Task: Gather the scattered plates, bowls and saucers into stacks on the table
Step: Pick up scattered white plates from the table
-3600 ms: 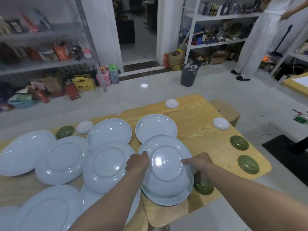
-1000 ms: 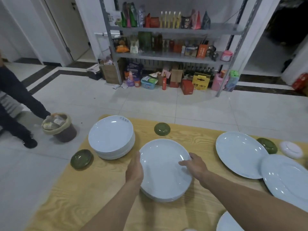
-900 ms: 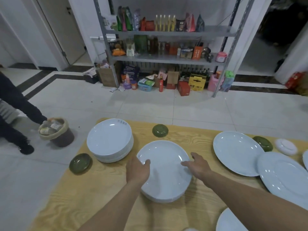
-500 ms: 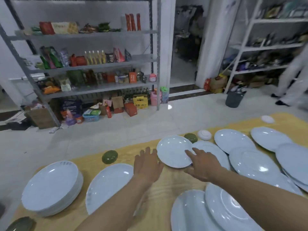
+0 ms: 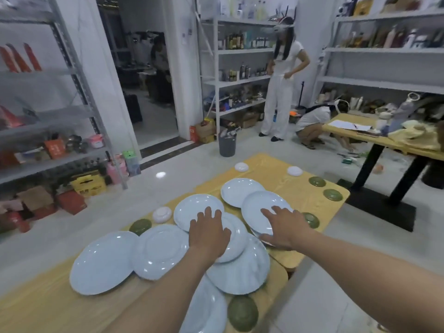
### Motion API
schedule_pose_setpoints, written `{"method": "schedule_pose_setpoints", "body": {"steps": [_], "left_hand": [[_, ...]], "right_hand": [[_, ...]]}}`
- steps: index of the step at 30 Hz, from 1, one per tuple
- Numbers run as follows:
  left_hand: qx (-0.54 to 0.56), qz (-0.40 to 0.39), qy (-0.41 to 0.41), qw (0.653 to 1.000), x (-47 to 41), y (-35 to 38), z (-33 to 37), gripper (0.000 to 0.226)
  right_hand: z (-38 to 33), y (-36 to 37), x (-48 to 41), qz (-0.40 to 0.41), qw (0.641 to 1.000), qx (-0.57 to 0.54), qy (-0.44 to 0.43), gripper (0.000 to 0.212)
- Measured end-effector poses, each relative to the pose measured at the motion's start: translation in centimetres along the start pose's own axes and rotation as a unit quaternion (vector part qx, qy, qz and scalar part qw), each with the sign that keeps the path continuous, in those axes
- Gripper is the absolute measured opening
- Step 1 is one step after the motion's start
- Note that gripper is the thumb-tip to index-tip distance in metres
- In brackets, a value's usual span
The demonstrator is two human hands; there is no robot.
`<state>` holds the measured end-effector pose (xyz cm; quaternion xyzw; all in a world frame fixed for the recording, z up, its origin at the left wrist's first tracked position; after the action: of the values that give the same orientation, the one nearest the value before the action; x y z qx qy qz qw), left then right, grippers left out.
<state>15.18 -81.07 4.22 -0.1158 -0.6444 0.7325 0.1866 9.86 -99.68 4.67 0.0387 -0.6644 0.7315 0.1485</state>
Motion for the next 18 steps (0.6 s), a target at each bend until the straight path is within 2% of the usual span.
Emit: {"method": "schedule_pose_setpoints", "body": {"steps": [6,10,18], "left_hand": [[-0.031,0.005,0.043,0.999,-5.9,1.5,8.9,0.051],[-0.066,0.011,0.054,0.996,-11.3,2.2,10.2,0.052],[-0.077,-0.012,0.044,0.996,-21.0,6.4,10.6,0.073]], "right_hand": [[8.7,1.5,-4.2,-0.021,1.0,-0.001,0.017,0.078],[11.4,2.1,-8.4,-0.032,0.999,-0.007,0.017,0.079],[16.3,3.7,-16.7,-0.049,0.999,-0.001,0.016,0.084]]}}
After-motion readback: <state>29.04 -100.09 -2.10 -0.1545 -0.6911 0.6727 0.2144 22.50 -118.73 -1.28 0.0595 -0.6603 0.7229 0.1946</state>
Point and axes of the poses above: each hand's wrist, its own x-axis away from the middle knuckle, its own y-axis out of the palm, z = x × y, the point moved 5 cm from there along -x, towards the middle knuckle, and after that the axes turned 4 degrees about -z, right-handed, at the moved point
